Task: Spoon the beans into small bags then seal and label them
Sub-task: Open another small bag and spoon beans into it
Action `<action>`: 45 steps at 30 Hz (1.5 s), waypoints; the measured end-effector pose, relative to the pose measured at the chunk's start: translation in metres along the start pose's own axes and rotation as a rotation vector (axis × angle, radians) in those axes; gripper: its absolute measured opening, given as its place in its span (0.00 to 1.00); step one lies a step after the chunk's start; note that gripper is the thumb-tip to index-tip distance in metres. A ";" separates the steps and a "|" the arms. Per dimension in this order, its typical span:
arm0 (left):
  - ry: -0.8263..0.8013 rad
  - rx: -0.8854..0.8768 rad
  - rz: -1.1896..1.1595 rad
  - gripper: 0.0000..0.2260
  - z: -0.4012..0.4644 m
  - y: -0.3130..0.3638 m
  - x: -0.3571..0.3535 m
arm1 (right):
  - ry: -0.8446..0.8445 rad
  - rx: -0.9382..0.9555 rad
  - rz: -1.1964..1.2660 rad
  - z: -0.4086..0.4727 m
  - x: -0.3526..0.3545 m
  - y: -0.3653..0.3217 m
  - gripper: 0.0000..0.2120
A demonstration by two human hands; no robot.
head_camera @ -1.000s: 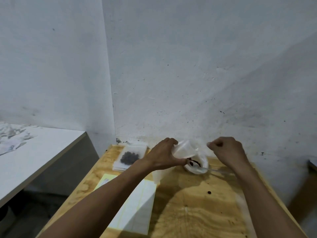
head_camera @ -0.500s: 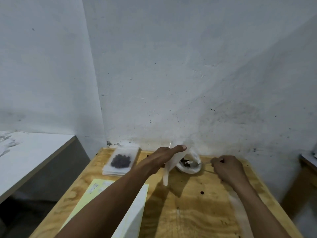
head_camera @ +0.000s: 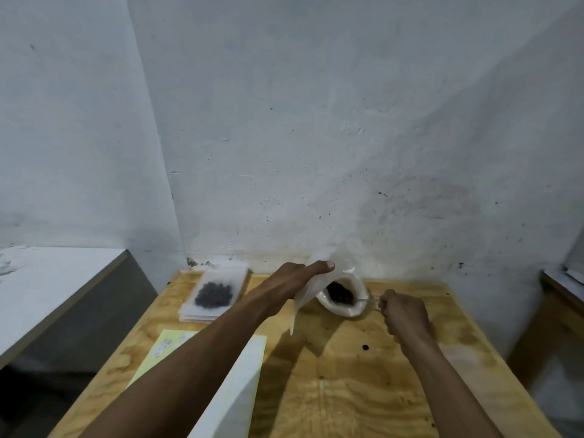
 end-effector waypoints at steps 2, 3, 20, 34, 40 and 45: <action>0.057 0.030 0.028 0.42 0.002 -0.005 0.009 | -0.015 -0.004 0.030 -0.001 0.001 -0.001 0.15; 0.070 0.033 0.039 0.41 0.003 -0.007 0.011 | -0.020 -0.001 0.048 -0.001 0.003 -0.003 0.14; 0.152 -0.149 0.406 0.45 -0.016 -0.013 0.044 | -0.162 0.331 0.039 -0.016 0.015 -0.115 0.17; 0.056 -0.053 0.046 0.32 -0.008 0.002 0.029 | 0.082 0.485 -0.394 -0.014 0.006 -0.093 0.25; -0.007 -0.069 -0.004 0.35 0.003 0.014 0.002 | 0.086 0.238 -0.289 -0.004 -0.009 -0.049 0.25; -0.004 -0.050 -0.070 0.21 0.002 0.014 0.009 | 0.027 0.036 -0.089 0.002 -0.021 -0.011 0.18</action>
Point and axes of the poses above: each hand's wrist, its own z-axis towards the middle knuckle, its own x-axis out of the back of the hand, y = z × x, the point moved 6 cm from there along z, towards the middle knuckle, and after that the axes turned 2 degrees about x, right-handed, at the moved point
